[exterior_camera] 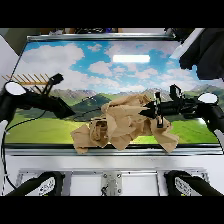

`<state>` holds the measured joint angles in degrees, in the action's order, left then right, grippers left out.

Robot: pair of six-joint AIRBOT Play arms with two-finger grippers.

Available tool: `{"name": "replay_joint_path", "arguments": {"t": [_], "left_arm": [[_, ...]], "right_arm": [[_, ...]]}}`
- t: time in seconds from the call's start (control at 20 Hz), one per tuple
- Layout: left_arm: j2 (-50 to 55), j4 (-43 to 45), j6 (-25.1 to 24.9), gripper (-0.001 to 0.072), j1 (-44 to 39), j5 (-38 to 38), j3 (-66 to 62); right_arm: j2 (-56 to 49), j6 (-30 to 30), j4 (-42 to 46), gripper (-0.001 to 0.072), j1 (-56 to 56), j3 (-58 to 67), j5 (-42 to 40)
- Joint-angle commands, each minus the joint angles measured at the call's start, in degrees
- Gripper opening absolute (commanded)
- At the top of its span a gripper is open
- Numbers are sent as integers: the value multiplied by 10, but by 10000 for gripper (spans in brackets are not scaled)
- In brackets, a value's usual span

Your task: Fold the clothes and pants, and hang the long-sleeved shirts on hangers.

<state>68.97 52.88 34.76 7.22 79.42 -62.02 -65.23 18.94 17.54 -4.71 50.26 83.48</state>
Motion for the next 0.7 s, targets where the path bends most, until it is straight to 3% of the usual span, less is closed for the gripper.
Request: {"name": "replay_joint_path", "arguments": {"t": [0.0,0.2,0.3,0.4,0.65], "left_arm": [[-56,2,175,451,53,-23,2],[-126,1,292,451,27,-35,92],[-157,1,384,451,-11,-76,162],[-174,0,446,423,-61,-116,225],[-177,-5,489,424,-203,-212,311]], "right_arm": [[10,-14,-14,11,-2,0,-2],[36,-55,-24,11,-2,0,-52],[45,-55,-24,11,-2,0,-73],[47,-56,-24,11,-2,0,-78],[47,-70,-24,11,-2,0,-79]]}}
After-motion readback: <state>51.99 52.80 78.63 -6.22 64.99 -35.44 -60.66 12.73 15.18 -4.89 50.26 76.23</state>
